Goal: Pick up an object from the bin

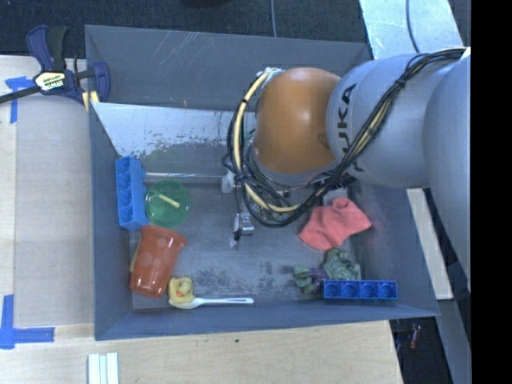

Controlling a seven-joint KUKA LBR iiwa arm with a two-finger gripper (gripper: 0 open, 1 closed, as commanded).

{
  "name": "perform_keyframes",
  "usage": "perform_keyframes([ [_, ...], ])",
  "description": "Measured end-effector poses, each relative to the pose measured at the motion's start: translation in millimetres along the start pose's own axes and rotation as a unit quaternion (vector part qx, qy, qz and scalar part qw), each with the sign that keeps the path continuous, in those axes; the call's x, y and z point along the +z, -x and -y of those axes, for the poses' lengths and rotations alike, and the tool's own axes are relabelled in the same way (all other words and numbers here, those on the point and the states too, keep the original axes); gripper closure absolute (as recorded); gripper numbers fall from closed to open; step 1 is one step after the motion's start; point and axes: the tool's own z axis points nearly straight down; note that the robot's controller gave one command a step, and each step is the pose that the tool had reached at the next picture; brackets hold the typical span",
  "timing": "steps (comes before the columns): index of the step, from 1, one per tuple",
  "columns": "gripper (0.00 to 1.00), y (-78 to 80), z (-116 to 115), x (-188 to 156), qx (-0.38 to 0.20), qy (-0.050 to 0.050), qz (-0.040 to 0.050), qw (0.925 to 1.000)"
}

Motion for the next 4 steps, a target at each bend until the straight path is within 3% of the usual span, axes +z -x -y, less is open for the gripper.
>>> perform_keyframes([
  [1,0.0,-15.9,26,-8,-0.062,0.001,-0.001,0.9981],
  [2,0.0,-1.4,-8,25,-0.148,-0.001,0.0026,0.989],
  [3,0.0,-13.0,31,12,-0.158,0.0,-0.0001,0.9874],
  [4,0.0,-17.4,-7,36,-0.263,0.0,0.0,0.9648],
])
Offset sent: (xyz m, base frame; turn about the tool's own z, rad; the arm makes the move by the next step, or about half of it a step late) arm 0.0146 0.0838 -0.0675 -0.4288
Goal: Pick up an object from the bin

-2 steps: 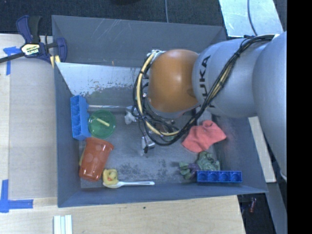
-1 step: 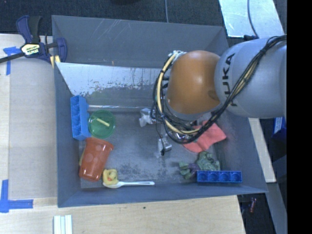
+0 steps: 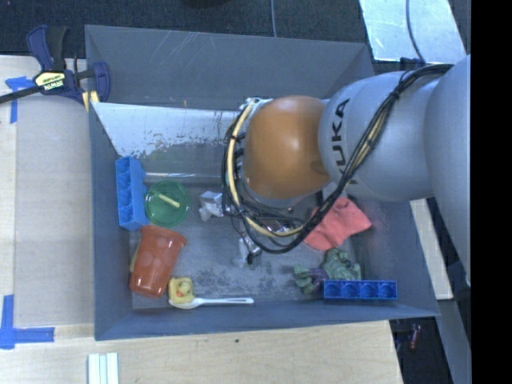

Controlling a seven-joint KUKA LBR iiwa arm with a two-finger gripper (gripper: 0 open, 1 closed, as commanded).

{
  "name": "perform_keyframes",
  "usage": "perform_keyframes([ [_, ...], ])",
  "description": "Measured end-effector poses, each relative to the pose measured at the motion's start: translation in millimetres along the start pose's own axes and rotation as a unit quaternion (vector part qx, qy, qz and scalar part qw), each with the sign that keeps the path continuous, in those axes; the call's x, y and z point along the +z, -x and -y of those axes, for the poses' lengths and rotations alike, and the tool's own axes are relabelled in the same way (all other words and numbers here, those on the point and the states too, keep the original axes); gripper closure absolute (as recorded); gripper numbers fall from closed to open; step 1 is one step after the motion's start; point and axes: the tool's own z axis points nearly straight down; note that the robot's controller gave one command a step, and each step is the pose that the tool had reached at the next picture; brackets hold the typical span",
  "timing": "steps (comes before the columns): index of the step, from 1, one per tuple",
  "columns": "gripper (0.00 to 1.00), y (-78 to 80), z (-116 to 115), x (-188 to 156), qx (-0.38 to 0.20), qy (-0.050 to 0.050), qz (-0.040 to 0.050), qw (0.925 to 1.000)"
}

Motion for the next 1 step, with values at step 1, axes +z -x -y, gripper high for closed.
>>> perform_keyframes([
  [1,0.0,0.4,13.5,-15.2,-0.064,0.001,0.0025,0.998],
])
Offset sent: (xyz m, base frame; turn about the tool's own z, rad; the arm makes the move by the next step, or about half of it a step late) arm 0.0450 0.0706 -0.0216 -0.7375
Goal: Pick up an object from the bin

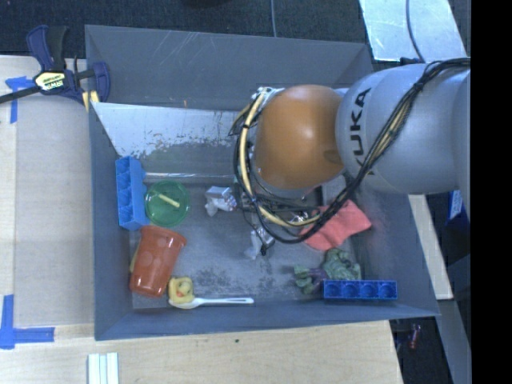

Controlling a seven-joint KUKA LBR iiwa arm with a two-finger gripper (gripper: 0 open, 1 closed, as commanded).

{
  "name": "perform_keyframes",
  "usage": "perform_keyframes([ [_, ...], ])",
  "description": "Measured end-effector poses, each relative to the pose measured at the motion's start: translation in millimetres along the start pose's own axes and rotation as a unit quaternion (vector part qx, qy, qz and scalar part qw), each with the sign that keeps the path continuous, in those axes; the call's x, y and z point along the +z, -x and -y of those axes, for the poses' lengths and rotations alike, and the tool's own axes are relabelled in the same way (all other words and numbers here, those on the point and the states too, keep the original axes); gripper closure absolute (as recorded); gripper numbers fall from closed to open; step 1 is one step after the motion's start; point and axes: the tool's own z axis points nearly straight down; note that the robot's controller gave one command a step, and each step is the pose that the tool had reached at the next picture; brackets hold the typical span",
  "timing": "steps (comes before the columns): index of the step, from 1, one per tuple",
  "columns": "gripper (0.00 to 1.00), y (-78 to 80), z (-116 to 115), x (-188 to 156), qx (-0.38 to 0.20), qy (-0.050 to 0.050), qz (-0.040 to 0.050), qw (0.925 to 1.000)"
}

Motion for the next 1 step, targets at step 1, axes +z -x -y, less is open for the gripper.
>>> perform_keyframes([
  [1,0.0,12.1,1.7,5.1,0.162,-0.001,0.0,0.9868],
])
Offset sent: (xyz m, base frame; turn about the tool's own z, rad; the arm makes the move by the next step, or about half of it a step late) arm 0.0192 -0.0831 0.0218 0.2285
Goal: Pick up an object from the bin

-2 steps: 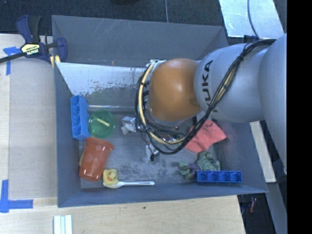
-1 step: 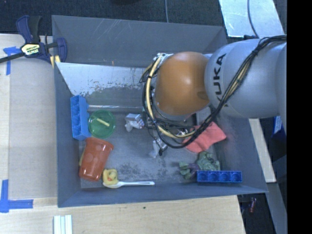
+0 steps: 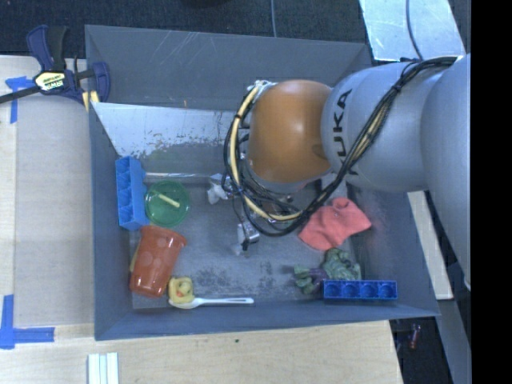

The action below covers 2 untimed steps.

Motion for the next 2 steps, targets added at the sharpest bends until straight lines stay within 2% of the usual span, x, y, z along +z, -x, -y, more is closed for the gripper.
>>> perform_keyframes([
  [1,0.0,-13.8,59,-19,-0.037,-0.001,0.003,0.9993],
  [2,0.0,-17.1,71,-23,-0.024,-0.002,0.003,0.9997],
])
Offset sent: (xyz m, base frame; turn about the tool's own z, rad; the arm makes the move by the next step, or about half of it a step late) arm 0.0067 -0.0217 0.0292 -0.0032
